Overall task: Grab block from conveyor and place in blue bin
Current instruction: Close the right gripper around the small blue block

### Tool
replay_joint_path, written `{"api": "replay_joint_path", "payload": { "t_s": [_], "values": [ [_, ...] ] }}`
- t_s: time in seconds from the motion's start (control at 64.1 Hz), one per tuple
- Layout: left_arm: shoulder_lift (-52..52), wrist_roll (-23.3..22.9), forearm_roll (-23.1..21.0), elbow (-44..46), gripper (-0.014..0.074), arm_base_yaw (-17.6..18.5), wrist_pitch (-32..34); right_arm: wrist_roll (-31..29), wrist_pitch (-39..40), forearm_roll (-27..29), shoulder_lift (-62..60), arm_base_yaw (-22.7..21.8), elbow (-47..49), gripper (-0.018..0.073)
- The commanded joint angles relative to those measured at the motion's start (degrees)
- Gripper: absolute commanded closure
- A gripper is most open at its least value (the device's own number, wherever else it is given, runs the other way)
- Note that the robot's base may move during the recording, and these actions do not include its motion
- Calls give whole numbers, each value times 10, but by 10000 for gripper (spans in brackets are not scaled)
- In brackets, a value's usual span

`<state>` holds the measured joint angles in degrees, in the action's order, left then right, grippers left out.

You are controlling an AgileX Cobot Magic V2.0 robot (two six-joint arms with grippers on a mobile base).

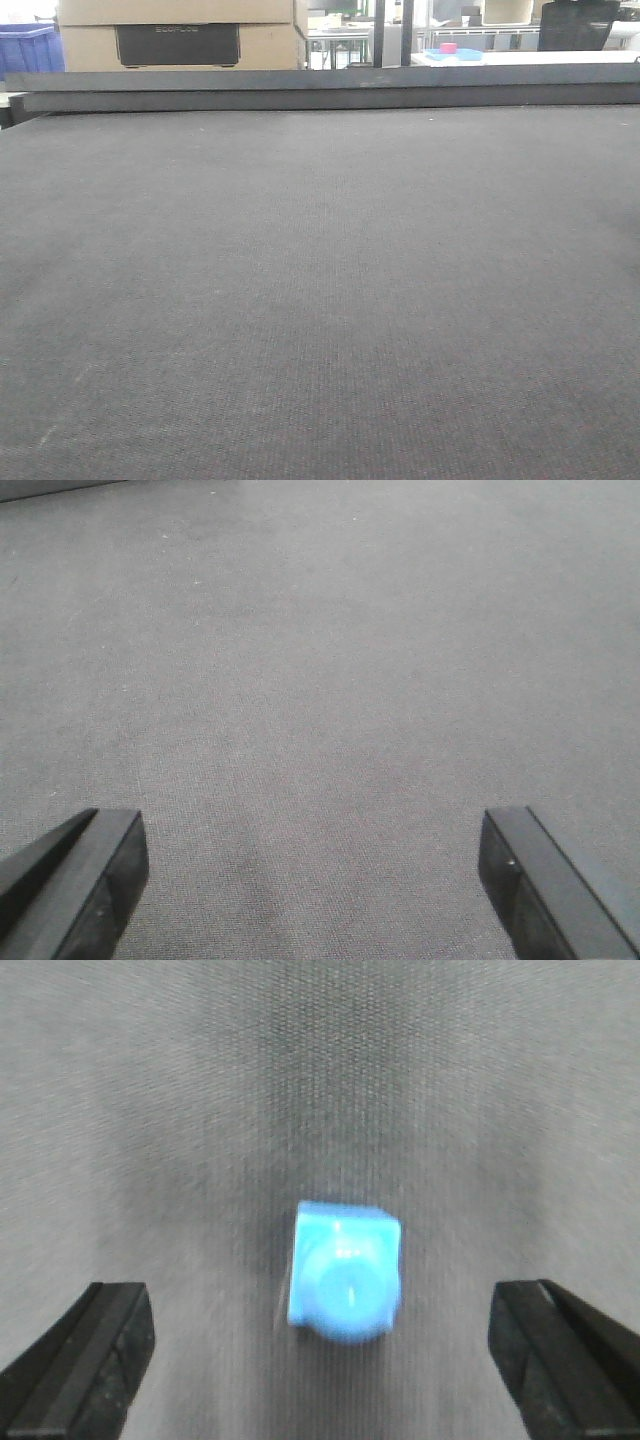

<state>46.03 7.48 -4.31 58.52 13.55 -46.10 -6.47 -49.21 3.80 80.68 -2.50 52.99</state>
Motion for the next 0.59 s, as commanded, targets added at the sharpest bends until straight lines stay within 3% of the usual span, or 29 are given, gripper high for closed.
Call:
{"api": "replay_joint_path", "payload": {
  "t_s": [0.0,0.187,0.281,0.359,0.577],
  "values": [
    [-1,-3,0,4,17,4,3,-6,24,-10,22,-4,-2,-10],
    [-1,-3,0,4,17,4,3,-6,25,-10,77,-4,-2,-6],
    [-1,-3,0,4,17,4,3,-6,26,-10,86,-4,-2,54],
    [-1,-3,0,4,17,4,2,-6,26,-10,85,-4,-2,157],
    [2,-7,0,5,17,4,-26,-6,20,-10,64,-4,-2,588]
  ]
}}
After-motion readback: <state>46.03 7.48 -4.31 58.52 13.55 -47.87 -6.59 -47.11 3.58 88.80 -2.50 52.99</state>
